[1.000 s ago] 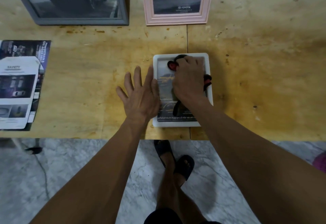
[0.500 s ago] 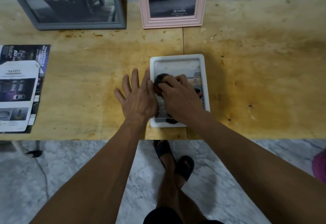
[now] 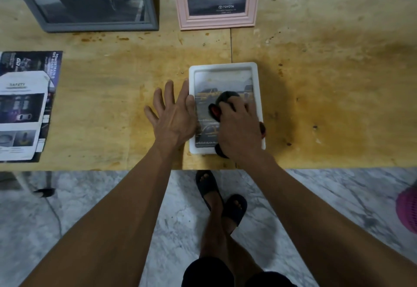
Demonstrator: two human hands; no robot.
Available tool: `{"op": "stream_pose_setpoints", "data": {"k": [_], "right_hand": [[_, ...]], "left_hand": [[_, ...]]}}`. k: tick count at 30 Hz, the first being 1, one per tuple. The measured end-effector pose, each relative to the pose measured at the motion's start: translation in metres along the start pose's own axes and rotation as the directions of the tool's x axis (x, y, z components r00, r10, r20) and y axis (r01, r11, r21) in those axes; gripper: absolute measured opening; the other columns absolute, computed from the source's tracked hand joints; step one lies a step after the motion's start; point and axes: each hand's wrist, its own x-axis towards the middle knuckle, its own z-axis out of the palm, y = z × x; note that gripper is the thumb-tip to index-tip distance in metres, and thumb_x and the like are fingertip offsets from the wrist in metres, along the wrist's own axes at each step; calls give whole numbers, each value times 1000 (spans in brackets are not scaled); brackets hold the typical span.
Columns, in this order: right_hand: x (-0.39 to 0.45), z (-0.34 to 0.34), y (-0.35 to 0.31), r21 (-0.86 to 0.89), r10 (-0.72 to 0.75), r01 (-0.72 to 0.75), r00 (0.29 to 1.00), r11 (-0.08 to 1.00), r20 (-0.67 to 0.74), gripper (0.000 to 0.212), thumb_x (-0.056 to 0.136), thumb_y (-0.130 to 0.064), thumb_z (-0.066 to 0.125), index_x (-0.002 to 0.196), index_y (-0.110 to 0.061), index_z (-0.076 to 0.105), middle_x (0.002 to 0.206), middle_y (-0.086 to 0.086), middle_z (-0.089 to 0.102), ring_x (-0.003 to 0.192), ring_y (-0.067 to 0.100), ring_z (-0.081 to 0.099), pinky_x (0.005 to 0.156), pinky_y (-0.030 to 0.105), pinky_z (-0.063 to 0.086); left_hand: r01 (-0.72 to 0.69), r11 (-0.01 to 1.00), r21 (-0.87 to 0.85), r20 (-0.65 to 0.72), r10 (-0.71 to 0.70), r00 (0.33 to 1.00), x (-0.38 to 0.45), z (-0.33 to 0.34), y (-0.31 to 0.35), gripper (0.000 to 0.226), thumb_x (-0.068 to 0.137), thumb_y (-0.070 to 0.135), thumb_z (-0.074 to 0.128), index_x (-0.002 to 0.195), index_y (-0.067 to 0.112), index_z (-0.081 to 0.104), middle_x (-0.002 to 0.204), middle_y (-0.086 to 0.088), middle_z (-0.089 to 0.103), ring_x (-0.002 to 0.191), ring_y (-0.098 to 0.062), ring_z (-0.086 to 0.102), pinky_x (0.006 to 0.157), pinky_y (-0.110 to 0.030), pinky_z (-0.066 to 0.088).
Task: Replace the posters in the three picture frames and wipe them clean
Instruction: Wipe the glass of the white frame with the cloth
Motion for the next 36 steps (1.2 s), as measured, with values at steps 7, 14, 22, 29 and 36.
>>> {"op": "stream_pose_setpoints", "data": {"k": [7, 14, 22, 29, 36], "right_hand": [[-14, 5, -25, 118, -227, 215, 969, 970, 97, 26, 89, -15, 45, 108, -11, 62, 119, 6, 54, 102, 31, 43, 83, 40, 38], [-29, -32, 25, -78, -149, 151, 988, 985, 29, 26, 85, -2, 49, 104, -10, 65, 111, 7, 59, 99, 27, 48, 87, 38, 33], [-36, -23, -18, 140, -189, 164, 963, 976, 191, 40, 83, -6, 54, 120, -17, 61, 124, 1, 54, 110, 26, 39, 89, 37, 36], [-53, -33, 15, -17, -254, 258, 957, 966, 141, 33, 89, -11, 48, 118, -20, 62, 125, 0, 52, 113, 27, 37, 88, 41, 36], [-51, -43, 52, -231, -273, 302, 951, 925, 148, 9, 80, -6, 60, 84, -9, 67, 98, 7, 56, 98, 33, 45, 69, 42, 41]], "left_hand": [[28, 999, -45, 42, -26, 999, 6, -5, 1, 50, 105, 52, 21, 155, 46, 15, 166, 5, -4, 151, -27, -14, 114, -64, -8], [43, 999, -28, 4, -43, 999, 3, -1, 5, 49, 105, 50, 15, 154, 48, 13, 166, 7, -3, 151, -26, -13, 115, -63, -9], [32, 999, -7, -2, -32, 999, 4, 3, 4, 51, 104, 52, 12, 154, 47, 9, 166, 5, -4, 151, -28, -14, 115, -64, -10], [41, 999, -33, -28, -42, 999, 0, 3, 8, 50, 105, 50, 12, 154, 45, 13, 166, 5, -1, 152, -28, -13, 115, -65, -8], [43, 999, -25, -41, -44, 998, -1, 3, 9, 50, 105, 49, 12, 155, 44, 14, 166, 3, 1, 152, -28, -11, 116, -65, -7]]}}
